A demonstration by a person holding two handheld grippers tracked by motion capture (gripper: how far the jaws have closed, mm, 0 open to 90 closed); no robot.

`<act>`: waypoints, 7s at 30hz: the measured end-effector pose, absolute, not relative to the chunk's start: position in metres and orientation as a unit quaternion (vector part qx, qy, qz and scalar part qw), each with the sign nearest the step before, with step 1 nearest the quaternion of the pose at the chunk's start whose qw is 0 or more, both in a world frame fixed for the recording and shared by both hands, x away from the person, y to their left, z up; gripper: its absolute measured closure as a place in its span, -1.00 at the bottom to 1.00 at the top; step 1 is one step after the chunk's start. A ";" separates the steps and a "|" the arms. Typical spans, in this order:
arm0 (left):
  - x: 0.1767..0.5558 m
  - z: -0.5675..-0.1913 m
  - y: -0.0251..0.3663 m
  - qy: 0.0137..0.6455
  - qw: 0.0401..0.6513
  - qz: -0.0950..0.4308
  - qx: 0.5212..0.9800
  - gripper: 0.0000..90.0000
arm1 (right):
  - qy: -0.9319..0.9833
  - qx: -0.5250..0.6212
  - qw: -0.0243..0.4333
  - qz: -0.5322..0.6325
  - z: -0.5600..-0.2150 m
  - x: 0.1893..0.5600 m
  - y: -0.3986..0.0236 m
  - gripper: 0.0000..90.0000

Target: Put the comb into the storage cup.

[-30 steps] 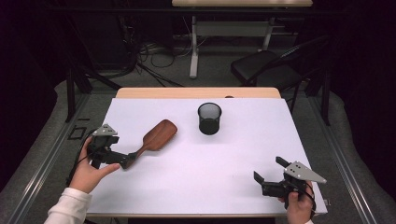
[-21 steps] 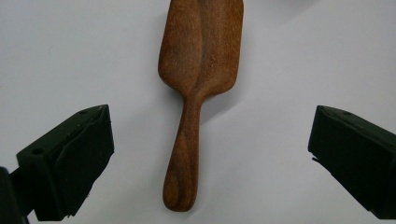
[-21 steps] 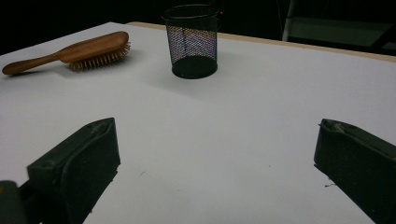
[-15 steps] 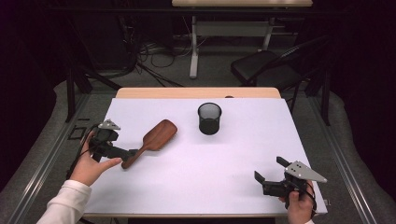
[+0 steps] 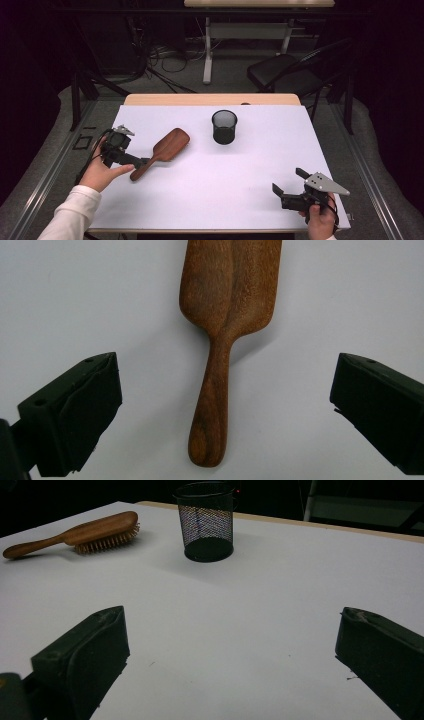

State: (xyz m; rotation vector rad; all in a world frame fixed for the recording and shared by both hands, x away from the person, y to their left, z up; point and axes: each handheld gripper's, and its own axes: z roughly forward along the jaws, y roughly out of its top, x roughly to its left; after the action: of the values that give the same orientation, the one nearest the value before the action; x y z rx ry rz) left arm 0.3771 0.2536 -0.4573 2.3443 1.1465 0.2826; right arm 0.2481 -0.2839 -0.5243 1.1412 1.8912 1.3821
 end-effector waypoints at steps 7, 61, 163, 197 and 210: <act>0.384 -0.458 0.249 0.420 0.234 0.100 0.871 -0.99 | 0.704 0.421 0.262 0.509 -0.524 0.248 -0.284 -1.00; 0.424 -0.494 0.228 0.415 0.156 0.039 0.896 -0.66 | 0.710 0.422 0.252 0.505 -0.528 0.251 -0.282 -0.98; 0.433 -0.524 0.204 0.392 0.081 0.041 0.915 0.55 | 0.718 0.421 0.245 0.497 -0.530 0.253 -0.283 -0.95; 0.434 -0.525 0.204 0.393 0.082 0.033 0.915 0.61 | 0.720 0.421 0.245 0.495 -0.530 0.253 -0.283 -0.93; 0.432 -0.522 0.206 0.388 0.095 0.035 0.916 0.61 | 0.718 0.423 0.244 0.496 -0.530 0.253 -0.283 -0.93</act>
State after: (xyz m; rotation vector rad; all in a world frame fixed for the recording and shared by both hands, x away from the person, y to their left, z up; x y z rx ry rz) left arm 0.4323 0.2063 -0.5224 2.7167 1.1492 0.1034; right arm 0.2534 -0.2833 -0.5303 1.1552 1.9626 1.3539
